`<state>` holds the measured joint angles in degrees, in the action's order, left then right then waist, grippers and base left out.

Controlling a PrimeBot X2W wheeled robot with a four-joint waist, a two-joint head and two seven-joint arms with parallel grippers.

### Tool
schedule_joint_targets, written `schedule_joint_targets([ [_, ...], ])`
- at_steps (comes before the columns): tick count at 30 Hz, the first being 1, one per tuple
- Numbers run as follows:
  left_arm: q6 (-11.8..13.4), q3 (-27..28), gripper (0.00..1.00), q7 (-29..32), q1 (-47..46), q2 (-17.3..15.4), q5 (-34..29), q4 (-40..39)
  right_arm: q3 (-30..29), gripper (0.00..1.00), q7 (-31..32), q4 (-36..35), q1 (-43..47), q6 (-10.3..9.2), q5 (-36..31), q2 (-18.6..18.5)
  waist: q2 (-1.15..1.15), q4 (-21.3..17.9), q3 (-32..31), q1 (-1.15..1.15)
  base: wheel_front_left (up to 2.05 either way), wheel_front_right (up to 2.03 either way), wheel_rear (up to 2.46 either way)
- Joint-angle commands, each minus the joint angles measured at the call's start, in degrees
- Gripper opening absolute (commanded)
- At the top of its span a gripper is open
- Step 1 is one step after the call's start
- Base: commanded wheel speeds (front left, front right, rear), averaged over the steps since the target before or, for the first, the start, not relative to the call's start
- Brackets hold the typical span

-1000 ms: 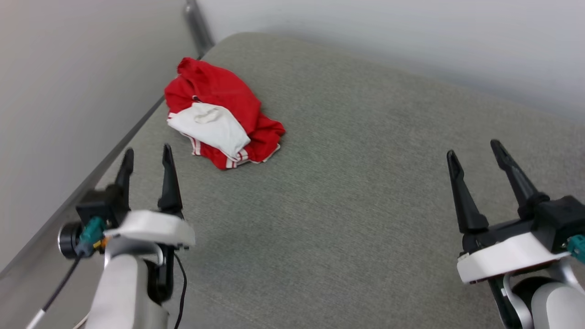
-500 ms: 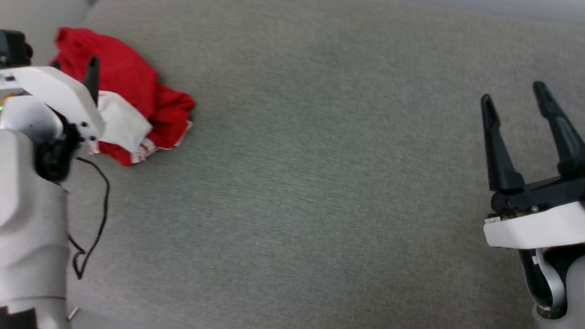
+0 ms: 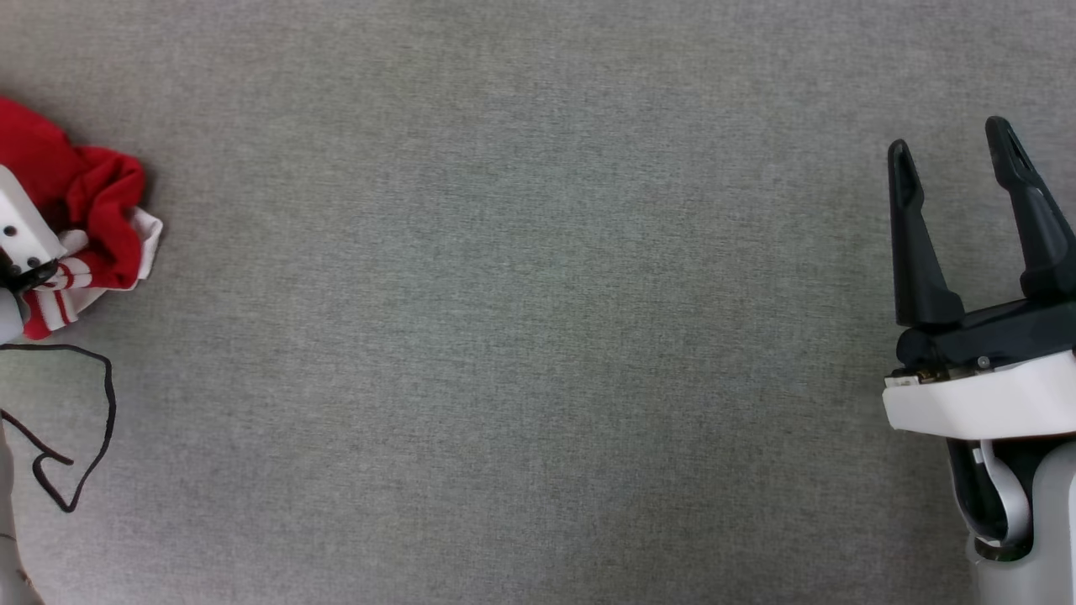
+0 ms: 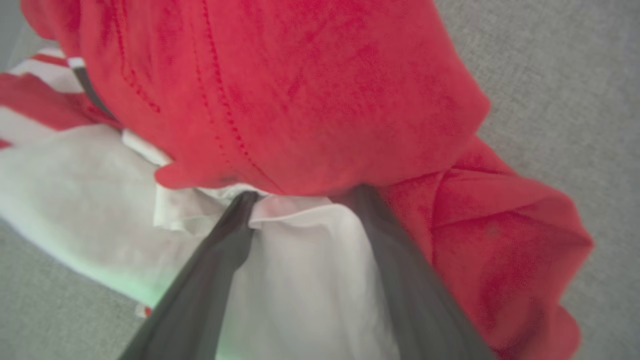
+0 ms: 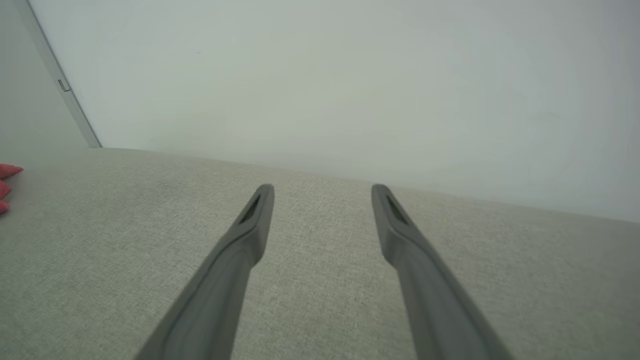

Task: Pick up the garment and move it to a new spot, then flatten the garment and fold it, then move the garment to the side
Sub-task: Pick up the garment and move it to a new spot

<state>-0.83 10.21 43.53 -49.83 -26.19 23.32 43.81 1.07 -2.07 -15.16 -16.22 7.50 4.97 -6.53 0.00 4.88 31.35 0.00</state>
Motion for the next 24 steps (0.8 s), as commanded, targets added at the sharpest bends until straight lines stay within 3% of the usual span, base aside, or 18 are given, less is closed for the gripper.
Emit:
schedule_joint_targets([
  [1, 1.5, -0.8, 0.97, 3.4, 6.1, 4.4, 0.5, 4.1, 0.0, 1.00, -0.5, 0.3, -0.8, -0.02, 0.3, 0.3, 0.00, -0.8, 0.4, 0.00, 0.00, 0.00, 0.00],
  [2, 2.1, -0.8, 0.33, 3.2, 6.9, 4.6, 0.4, 3.6, -0.1, 1.00, -0.5, 0.4, -0.9, -0.03, 0.3, 0.4, 0.00, -0.8, 0.2, 0.00, 0.00, 0.00, 0.00],
  [3, 2.4, -0.9, 0.00, 2.9, 7.5, 4.7, 0.2, 3.0, -0.2, 1.00, -0.4, 0.6, -0.9, -0.02, 0.3, 0.4, 0.00, -0.8, -0.1, 0.00, 0.00, 0.00, 0.00],
  [9, 2.2, -1.2, 0.00, -5.8, 6.6, 3.3, -1.4, -3.3, -0.6, 1.00, -0.7, 1.4, 0.3, -0.03, 0.1, 0.7, 0.00, 0.2, -3.5, 0.00, 0.00, 0.00, 0.00],
  [13, 1.0, -0.8, 0.00, -14.6, 5.8, 2.2, -2.0, -5.9, -0.6, 1.00, -1.1, 2.7, 1.7, -0.03, 0.4, 1.1, 0.00, 1.0, -8.0, 0.00, 0.00, 0.00, 0.00],
  [24, -0.6, -4.6, 0.00, -35.5, 4.2, 5.0, -6.0, -7.7, -2.3, 1.00, -0.6, 4.4, 6.7, -0.03, 0.9, 2.7, 0.00, 1.2, -19.4, 0.00, 0.00, 0.00, 0.00],
])
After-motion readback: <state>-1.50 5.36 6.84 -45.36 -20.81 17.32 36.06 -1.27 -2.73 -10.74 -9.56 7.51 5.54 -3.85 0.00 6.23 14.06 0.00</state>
